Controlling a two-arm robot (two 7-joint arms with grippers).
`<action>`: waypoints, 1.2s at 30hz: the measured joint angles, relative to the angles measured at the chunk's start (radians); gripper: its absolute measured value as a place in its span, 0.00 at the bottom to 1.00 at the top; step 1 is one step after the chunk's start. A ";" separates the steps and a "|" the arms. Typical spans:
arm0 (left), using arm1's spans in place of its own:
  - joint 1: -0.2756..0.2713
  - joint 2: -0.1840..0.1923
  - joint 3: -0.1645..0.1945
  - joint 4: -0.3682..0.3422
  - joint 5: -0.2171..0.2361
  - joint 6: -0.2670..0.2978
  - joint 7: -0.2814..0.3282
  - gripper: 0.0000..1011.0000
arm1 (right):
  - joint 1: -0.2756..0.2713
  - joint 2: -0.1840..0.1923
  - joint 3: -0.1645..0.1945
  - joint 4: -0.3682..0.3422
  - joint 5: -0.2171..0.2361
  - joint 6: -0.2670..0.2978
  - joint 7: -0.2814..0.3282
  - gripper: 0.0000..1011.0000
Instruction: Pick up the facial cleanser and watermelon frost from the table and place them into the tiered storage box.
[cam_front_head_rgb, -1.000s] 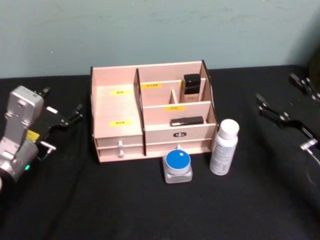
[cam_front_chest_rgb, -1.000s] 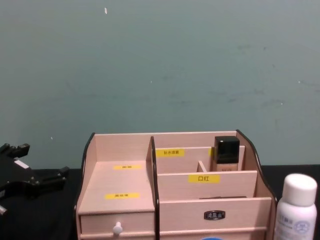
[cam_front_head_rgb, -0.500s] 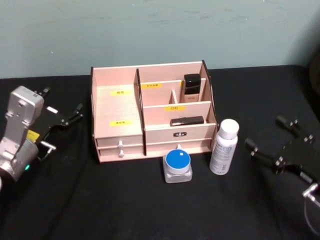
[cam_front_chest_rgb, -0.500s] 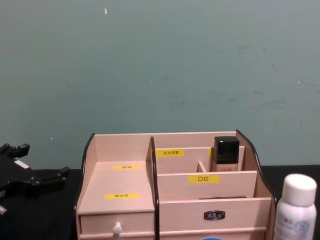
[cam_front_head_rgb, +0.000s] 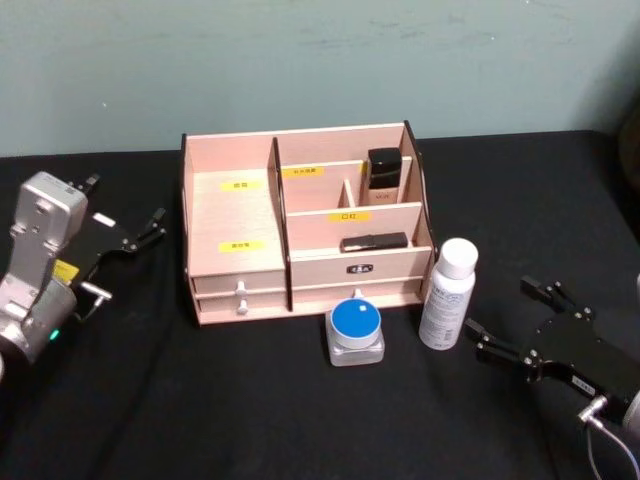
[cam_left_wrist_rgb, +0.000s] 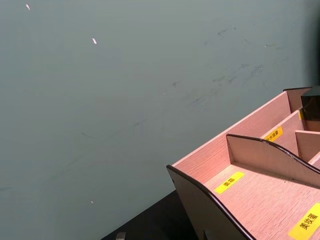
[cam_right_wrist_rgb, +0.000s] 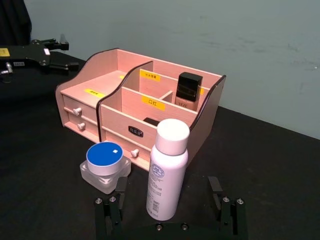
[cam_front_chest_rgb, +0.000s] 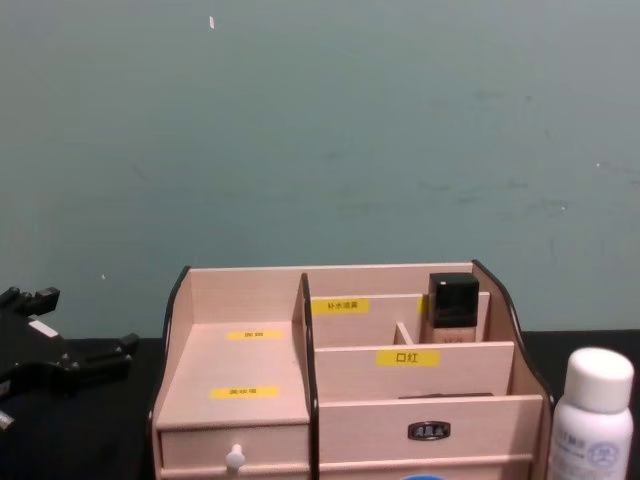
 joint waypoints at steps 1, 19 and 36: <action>0.000 0.000 0.000 0.000 0.000 0.000 0.000 1.00 | 0.014 -0.008 -0.006 0.012 -0.007 0.006 0.005 0.99; 0.000 0.000 0.000 0.000 0.000 0.000 0.000 1.00 | 0.178 -0.119 -0.075 0.156 -0.091 0.035 0.070 0.99; 0.000 0.000 0.000 0.000 0.000 0.000 0.000 1.00 | 0.248 -0.198 -0.086 0.236 -0.159 0.015 0.100 0.99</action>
